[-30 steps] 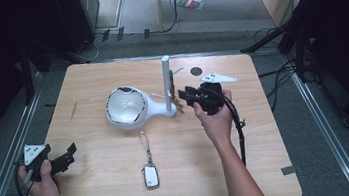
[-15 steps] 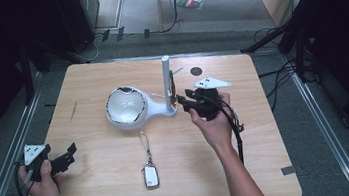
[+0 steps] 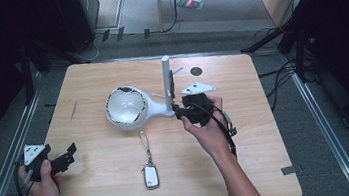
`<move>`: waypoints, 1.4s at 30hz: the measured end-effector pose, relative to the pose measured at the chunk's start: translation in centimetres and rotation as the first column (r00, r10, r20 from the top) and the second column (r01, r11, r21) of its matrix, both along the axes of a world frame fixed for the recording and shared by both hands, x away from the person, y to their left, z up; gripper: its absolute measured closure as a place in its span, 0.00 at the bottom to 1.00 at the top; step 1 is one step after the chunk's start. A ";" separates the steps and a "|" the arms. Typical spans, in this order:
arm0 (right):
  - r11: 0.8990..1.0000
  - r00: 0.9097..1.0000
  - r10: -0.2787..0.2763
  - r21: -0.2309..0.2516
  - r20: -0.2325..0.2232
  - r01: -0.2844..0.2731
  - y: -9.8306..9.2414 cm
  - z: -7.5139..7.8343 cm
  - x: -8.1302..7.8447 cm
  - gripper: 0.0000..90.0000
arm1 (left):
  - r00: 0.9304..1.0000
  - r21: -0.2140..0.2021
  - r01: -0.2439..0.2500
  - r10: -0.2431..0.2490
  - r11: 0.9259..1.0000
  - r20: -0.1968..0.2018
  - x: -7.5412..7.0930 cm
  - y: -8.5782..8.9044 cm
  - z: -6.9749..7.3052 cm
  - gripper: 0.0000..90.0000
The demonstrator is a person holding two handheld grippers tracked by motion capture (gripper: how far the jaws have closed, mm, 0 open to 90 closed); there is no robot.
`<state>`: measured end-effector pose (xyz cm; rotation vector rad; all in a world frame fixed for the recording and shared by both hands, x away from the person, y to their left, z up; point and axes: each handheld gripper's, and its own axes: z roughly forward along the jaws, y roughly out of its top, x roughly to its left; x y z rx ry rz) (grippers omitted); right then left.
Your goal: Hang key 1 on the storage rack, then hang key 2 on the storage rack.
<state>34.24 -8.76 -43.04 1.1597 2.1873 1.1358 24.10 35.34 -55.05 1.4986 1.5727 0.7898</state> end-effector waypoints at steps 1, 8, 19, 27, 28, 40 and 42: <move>1.000 1.000 -0.002 -0.009 -0.002 0.002 0.2 0.0 -0.1 0.60 | 1.000 -0.001 -0.001 0.001 1.000 0.000 0.0 0.0 0.0 0.09; 1.000 0.998 0.002 -0.021 -0.066 -0.004 1.3 -0.2 -1.1 0.59 | 1.000 0.004 0.001 -0.001 1.000 0.000 0.0 0.0 0.0 0.09; 0.998 0.982 0.014 -0.062 -0.189 -0.026 2.7 -1.1 -2.5 0.55 | 1.000 0.003 0.001 -0.001 1.000 0.005 0.0 0.0 0.0 0.09; 0.995 0.964 0.004 -0.096 -0.267 -0.031 3.6 -1.8 -3.0 0.54 | 1.000 0.002 0.002 -0.002 1.000 0.003 0.0 -0.1 0.0 0.09; 0.995 0.963 0.003 -0.095 -0.269 -0.029 3.7 -1.8 -3.0 0.54 | 1.000 0.003 0.003 -0.003 1.000 0.002 0.0 -0.1 0.0 0.09; 0.988 0.932 0.050 -0.120 -0.359 -0.100 5.5 -2.8 -3.6 0.52 | 1.000 0.014 0.007 -0.007 1.000 -0.001 0.0 -0.2 0.0 0.09; 0.985 0.928 0.050 -0.134 -0.370 -0.107 5.9 -3.1 -3.8 0.52 | 1.000 0.015 0.007 -0.007 1.000 0.000 0.0 -0.2 0.0 0.09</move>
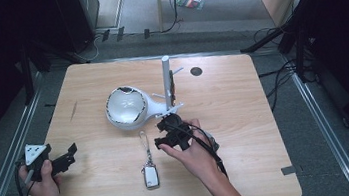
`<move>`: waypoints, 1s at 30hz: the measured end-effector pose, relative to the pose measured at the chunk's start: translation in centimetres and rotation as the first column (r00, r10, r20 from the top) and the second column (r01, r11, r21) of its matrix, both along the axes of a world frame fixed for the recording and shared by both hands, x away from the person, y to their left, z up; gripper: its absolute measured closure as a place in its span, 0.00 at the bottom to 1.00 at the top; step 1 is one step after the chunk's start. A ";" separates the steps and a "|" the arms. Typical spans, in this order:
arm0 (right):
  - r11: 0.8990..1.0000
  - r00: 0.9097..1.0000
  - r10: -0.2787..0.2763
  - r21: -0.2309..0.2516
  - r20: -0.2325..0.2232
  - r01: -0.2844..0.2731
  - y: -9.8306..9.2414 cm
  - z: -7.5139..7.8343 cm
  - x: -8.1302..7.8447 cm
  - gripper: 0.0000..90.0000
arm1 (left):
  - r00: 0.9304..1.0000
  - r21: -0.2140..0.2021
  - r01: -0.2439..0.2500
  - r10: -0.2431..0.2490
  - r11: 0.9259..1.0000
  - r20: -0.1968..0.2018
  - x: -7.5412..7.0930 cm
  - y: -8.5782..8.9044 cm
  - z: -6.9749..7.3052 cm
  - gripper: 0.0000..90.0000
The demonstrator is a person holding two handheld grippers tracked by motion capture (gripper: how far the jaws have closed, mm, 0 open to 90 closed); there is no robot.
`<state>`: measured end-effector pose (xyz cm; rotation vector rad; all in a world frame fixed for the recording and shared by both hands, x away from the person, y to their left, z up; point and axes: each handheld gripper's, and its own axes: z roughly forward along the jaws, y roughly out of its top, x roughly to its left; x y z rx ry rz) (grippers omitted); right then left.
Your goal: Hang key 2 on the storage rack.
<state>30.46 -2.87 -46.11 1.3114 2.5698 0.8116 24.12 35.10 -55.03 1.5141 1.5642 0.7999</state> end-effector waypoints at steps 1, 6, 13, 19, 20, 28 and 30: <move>1.000 1.000 0.009 -0.007 -0.002 -0.009 0.2 -0.2 0.0 0.52 | 1.000 0.000 0.000 0.000 1.000 0.000 0.0 0.0 0.0 0.09; 0.999 0.999 0.026 -0.025 -0.027 -0.026 1.2 -0.8 -0.3 0.54 | 1.000 -0.001 0.001 -0.001 1.000 0.002 0.0 0.0 0.0 0.09; 0.999 0.996 0.043 -0.025 -0.073 -0.045 2.4 -2.1 -0.6 0.60 | 1.000 -0.002 0.001 -0.001 1.000 0.009 0.0 0.0 0.0 0.09; 0.998 0.993 0.061 -0.015 -0.097 -0.063 3.1 -3.2 -0.5 0.62 | 1.000 0.004 0.002 -0.002 1.000 0.011 -0.1 0.0 0.0 0.09; 0.998 0.993 0.065 -0.016 -0.101 -0.067 3.3 -3.4 -0.5 0.63 | 1.000 0.005 0.002 -0.002 1.000 0.010 -0.1 0.0 0.0 0.09; 0.997 0.990 0.073 -0.012 -0.122 -0.075 4.3 -4.5 -0.3 0.73 | 1.000 0.009 0.010 -0.010 1.000 0.019 -0.5 -0.2 0.0 0.09; 0.997 0.991 0.072 -0.017 -0.115 -0.074 4.4 -4.7 -0.3 0.77 | 1.000 0.008 0.012 -0.012 1.000 0.021 -0.5 -0.2 0.0 0.09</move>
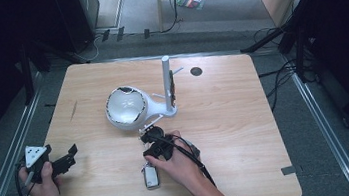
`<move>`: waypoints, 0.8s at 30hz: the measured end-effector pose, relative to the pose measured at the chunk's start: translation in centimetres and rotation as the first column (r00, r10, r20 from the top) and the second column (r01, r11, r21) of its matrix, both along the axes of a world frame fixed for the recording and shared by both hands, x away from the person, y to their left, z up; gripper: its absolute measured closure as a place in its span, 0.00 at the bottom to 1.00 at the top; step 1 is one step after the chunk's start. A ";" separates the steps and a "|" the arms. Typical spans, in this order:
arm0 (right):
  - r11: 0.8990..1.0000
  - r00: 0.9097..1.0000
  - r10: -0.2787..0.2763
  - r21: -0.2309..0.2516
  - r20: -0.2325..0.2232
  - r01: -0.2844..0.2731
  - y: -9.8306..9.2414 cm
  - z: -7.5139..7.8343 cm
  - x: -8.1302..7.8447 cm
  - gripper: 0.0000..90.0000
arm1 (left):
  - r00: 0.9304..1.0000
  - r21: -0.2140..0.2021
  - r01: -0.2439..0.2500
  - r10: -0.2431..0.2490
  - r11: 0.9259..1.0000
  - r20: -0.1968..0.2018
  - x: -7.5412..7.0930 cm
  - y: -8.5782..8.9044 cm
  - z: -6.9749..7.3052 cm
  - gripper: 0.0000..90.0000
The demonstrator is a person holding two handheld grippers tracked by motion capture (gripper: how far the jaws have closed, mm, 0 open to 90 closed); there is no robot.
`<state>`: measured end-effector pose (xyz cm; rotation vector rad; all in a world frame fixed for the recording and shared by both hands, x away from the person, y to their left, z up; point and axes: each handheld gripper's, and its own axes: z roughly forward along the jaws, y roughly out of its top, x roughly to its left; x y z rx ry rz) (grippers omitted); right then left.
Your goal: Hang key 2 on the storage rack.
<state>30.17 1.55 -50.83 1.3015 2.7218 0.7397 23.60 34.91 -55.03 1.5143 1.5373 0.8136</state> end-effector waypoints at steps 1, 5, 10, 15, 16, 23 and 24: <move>1.000 1.000 0.003 -0.003 0.011 -0.003 0.1 -0.1 0.0 0.78 | 1.000 0.001 0.002 -0.002 1.000 0.004 0.0 0.0 0.0 0.09; 0.999 0.999 0.028 -0.028 0.041 -0.027 0.5 -0.4 -0.3 0.88 | 1.000 0.002 0.002 -0.002 1.000 0.005 -0.1 0.0 0.0 0.09; 0.997 0.995 0.059 -0.053 0.076 -0.055 0.6 -0.6 -0.7 0.93 | 1.000 0.002 0.003 -0.003 1.000 0.003 0.0 0.0 0.0 0.09; 0.998 0.991 0.051 -0.042 0.120 -0.047 0.1 -0.4 -1.2 0.93 | 1.000 0.005 0.005 -0.005 1.000 -0.005 0.0 0.0 0.0 0.09; 0.999 0.991 0.045 -0.036 0.129 -0.041 0.0 -0.2 -1.3 0.93 | 1.000 0.006 0.005 -0.004 1.000 -0.006 0.0 0.0 0.0 0.09; 1.000 0.977 0.021 0.003 0.211 -0.022 -1.2 0.7 -1.8 0.93 | 1.000 0.005 0.003 -0.003 1.000 -0.008 0.1 0.0 0.0 0.09; 1.000 0.974 0.017 0.007 0.225 -0.019 -1.4 0.9 -1.8 0.93 | 1.000 0.005 0.003 -0.003 1.000 -0.008 0.1 0.0 0.0 0.09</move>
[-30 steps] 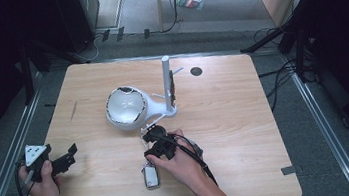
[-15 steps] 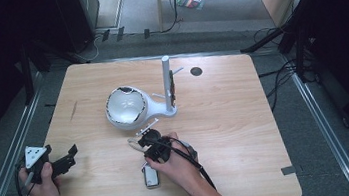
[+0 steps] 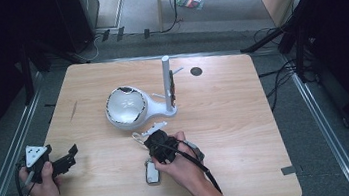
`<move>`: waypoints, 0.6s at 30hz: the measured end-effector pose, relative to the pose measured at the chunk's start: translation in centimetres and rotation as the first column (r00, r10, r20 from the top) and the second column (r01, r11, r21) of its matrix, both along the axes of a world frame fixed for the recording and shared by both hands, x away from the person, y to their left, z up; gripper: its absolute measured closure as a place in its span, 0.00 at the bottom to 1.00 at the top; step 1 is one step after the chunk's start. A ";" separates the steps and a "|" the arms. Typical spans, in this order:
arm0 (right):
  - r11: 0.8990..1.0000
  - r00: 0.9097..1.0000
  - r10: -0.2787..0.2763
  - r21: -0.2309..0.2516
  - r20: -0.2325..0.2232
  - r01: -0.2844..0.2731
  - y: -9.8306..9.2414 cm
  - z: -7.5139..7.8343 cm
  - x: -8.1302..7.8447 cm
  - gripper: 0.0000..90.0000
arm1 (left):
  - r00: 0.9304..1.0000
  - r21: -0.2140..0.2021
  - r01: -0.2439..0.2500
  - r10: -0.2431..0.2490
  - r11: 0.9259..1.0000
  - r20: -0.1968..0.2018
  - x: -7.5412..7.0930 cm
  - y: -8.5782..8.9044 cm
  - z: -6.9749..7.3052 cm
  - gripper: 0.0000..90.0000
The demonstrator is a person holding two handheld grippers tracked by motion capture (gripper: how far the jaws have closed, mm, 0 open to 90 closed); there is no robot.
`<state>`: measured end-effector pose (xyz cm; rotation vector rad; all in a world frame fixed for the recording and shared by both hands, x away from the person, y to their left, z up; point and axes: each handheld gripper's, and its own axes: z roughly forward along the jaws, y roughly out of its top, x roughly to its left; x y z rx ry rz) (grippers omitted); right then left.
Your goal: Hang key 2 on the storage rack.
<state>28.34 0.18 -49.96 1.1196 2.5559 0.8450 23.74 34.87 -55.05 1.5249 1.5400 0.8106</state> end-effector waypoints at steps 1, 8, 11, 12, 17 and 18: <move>1.000 1.000 -0.003 0.007 0.007 0.003 -0.1 0.1 -0.1 0.93 | 1.000 0.001 0.000 0.000 1.000 -0.001 0.0 0.0 0.0 0.09; 0.999 0.997 -0.017 0.053 0.075 0.013 -1.1 1.0 -0.4 0.93 | 1.000 0.001 -0.003 0.003 1.000 -0.002 0.1 0.0 0.0 0.09; 0.997 0.994 -0.034 0.074 0.103 0.027 -1.5 1.4 -0.6 0.93 | 1.000 0.001 -0.002 0.002 1.000 -0.001 0.1 0.0 0.0 0.09; 0.996 0.993 -0.038 0.082 0.112 0.029 -1.6 1.6 -0.6 0.93 | 1.000 0.001 -0.002 0.002 1.000 -0.001 0.1 0.0 0.0 0.09; 0.993 0.985 -0.061 0.108 0.161 0.044 -2.3 2.4 -0.9 0.93 | 1.000 0.000 -0.001 0.001 1.000 -0.006 0.1 0.0 0.0 0.09; 0.992 0.982 -0.066 0.114 0.174 0.046 -2.4 2.5 -1.0 0.93 | 1.000 0.000 -0.001 0.001 1.000 -0.005 0.1 0.0 0.0 0.09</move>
